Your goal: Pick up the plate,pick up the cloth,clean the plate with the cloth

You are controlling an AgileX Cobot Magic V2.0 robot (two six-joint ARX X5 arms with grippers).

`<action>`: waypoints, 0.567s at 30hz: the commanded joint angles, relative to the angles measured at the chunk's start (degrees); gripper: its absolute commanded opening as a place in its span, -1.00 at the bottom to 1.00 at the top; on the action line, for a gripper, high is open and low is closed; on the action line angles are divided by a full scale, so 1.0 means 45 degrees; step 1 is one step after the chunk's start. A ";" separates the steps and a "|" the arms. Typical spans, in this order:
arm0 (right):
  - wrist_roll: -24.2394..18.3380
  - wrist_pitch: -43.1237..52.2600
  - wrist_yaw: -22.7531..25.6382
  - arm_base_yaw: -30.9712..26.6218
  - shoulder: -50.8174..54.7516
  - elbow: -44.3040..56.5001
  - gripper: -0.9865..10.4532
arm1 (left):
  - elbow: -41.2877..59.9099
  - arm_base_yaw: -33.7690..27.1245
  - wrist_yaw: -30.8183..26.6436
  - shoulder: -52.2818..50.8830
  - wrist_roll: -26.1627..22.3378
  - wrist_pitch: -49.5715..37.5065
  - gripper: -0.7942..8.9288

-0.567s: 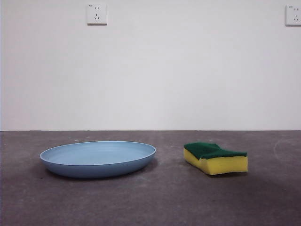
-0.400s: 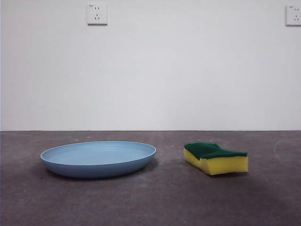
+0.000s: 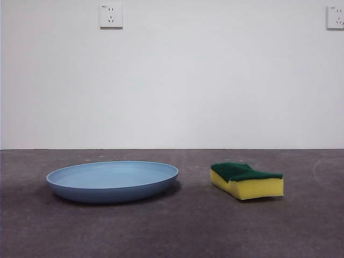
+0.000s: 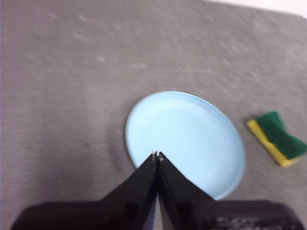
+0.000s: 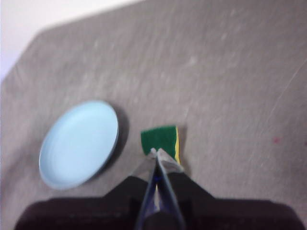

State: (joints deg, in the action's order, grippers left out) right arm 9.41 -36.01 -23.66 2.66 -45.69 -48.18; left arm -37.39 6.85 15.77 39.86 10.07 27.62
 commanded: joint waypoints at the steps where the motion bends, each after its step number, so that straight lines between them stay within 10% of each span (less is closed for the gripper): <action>1: -0.1311 -0.0840 -0.0427 0.0005 -0.1161 -0.0772 -0.82 | -0.1088 -0.0039 0.0889 0.1122 -0.0607 0.0714 -0.85; 5: -0.1758 -0.1355 -0.1413 0.0005 -0.2351 -0.1443 -0.51 | -0.2137 -0.0034 0.1214 0.2195 -0.0860 0.1234 -0.82; 8: -0.1739 -0.1355 -0.1744 0.0010 -0.2807 -0.1583 -0.18 | -0.2297 -0.0034 0.1209 0.2516 -0.0845 0.0971 -0.34; 10: -0.1744 -0.1355 -0.1715 0.0010 -0.2924 -0.1583 -0.14 | -0.2297 -0.0029 0.1209 0.2599 -0.0729 0.0845 -0.07; 17: -0.1734 -0.1345 -0.1719 0.0010 -0.2929 -0.1583 -0.15 | -0.2297 -0.0019 0.1039 0.3662 -0.0262 0.0733 -0.07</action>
State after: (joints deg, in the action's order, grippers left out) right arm 2.11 -42.22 -31.33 2.66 -58.85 -55.07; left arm -47.92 6.85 20.53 55.37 8.29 31.38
